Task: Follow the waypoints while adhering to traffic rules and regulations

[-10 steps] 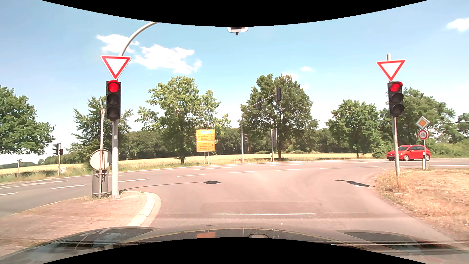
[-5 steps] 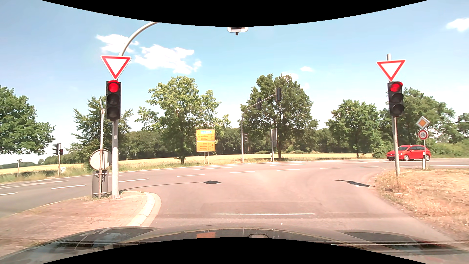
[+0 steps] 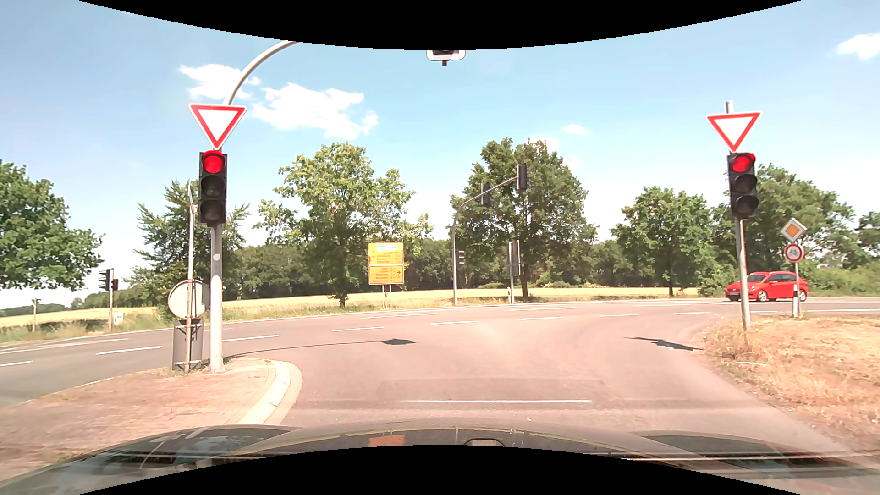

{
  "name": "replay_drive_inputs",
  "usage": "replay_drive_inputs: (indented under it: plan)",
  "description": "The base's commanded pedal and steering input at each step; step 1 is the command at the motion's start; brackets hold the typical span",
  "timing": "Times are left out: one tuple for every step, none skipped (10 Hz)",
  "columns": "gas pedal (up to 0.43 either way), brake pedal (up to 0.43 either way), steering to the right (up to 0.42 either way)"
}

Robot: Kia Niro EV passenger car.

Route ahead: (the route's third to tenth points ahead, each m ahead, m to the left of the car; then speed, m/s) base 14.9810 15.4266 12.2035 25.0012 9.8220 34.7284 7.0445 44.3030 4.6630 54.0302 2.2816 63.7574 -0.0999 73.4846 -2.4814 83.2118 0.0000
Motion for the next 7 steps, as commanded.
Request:
replay_drive_inputs:
  plan:
    - [0.000,0.000,-0.003]
    - [0.000,0.000,-0.003]
    - [0.000,0.000,-0.003]
    - [0.000,0.000,-0.003]
    - [0.000,0.000,-0.003]
    - [0.000,0.000,-0.003]
    - [0.000,0.000,-0.003]
